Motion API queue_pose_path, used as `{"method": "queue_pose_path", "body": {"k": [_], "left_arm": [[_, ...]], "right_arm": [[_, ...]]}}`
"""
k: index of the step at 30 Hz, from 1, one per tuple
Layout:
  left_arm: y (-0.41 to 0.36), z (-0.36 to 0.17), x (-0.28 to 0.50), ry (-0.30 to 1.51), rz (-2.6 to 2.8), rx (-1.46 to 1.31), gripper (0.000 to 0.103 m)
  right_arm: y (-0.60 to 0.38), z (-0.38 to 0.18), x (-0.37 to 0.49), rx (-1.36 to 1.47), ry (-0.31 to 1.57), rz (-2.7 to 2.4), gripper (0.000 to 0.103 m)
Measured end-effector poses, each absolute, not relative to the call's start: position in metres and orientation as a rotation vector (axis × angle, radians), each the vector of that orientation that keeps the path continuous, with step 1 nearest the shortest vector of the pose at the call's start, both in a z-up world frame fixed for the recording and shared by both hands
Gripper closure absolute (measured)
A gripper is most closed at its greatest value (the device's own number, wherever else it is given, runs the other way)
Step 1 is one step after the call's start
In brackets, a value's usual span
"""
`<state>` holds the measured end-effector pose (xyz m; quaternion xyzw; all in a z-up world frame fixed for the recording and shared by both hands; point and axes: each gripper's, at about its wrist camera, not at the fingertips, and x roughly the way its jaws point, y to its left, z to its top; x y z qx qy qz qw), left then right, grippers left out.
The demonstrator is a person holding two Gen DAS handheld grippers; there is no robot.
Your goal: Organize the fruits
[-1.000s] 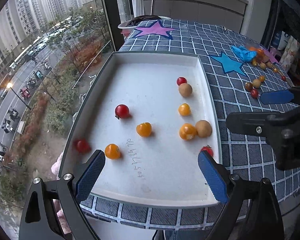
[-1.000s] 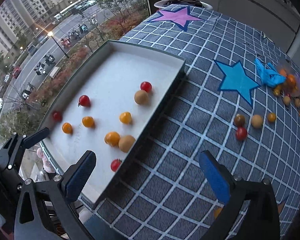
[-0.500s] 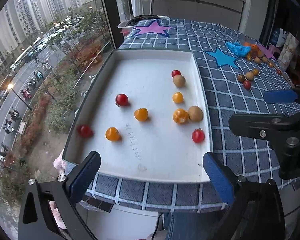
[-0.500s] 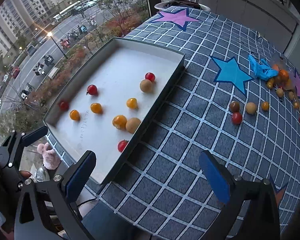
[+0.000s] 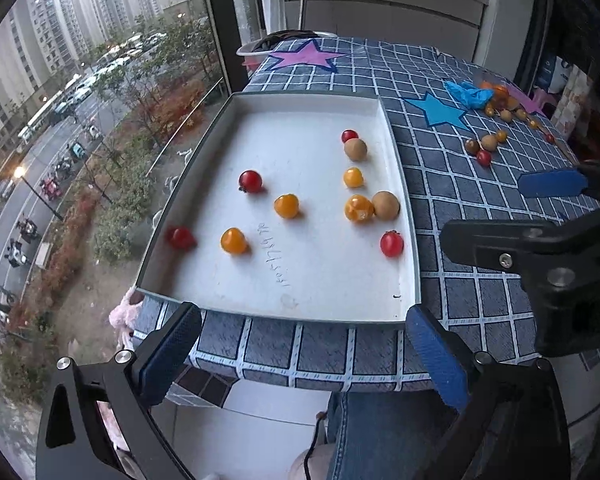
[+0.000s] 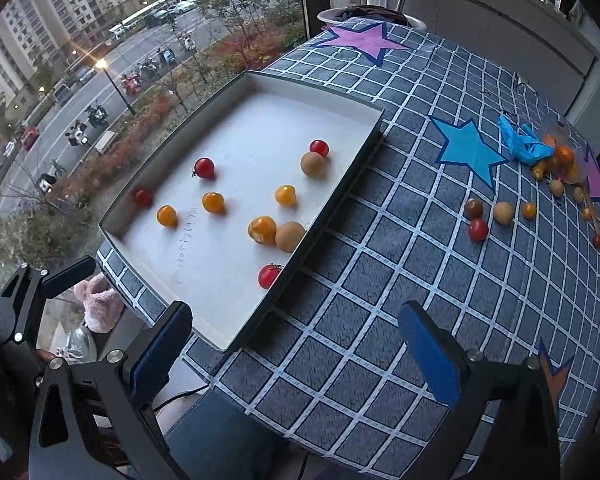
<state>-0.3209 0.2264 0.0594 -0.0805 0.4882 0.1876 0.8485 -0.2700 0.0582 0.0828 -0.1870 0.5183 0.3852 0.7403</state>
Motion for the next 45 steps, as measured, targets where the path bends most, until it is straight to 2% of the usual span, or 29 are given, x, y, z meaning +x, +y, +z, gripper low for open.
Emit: {"method": "queue_pose_path", "body": {"k": [45], "left_arm": [[0.235,0.049,-0.319,1.054,0.448,-0.176,0.000]], "right_arm": [[0.061,0.075,-0.270,-0.408,1.161,0.855,0.000]]}}
